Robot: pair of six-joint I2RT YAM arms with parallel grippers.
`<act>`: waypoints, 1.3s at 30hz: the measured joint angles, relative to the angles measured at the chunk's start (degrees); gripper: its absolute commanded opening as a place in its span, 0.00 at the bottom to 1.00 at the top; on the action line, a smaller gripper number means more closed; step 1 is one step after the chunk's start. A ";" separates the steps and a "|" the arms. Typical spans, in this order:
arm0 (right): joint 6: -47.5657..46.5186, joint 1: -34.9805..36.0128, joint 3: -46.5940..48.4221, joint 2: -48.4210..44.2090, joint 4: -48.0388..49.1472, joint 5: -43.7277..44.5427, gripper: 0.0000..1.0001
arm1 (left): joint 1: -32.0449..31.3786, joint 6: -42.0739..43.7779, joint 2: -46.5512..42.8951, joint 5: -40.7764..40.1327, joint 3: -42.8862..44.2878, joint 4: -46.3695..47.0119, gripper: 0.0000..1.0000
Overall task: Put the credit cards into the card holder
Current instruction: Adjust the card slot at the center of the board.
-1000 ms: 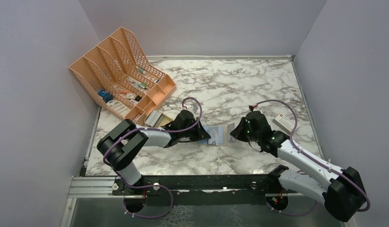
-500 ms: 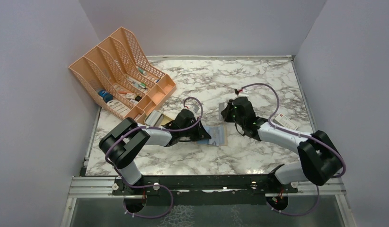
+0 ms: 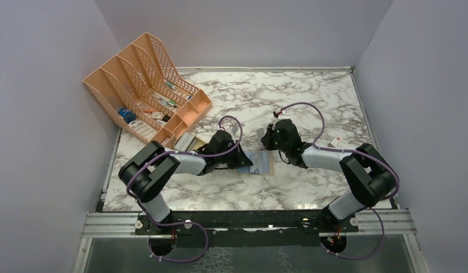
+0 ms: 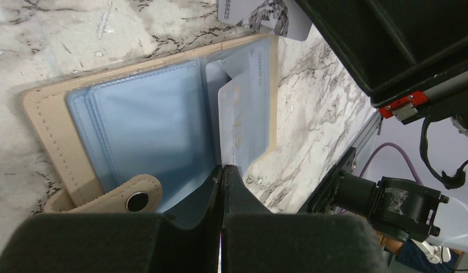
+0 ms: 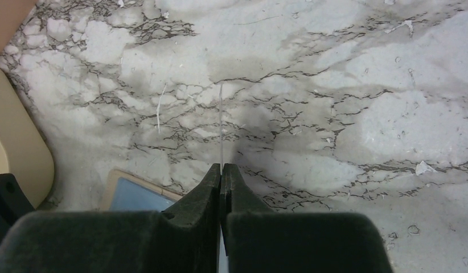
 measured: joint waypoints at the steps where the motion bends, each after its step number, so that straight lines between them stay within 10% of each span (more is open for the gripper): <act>1: -0.02 0.00 -0.22 0.02 0.31 -0.46 0.01 | 0.09 0.00 0.00 0.00 0.00 0.00 0.00; 39: 5.84 -0.39 -5.35 0.07 7.26 -1.09 0.01 | 0.66 -1.95 0.74 -3.52 0.00 0.00 0.00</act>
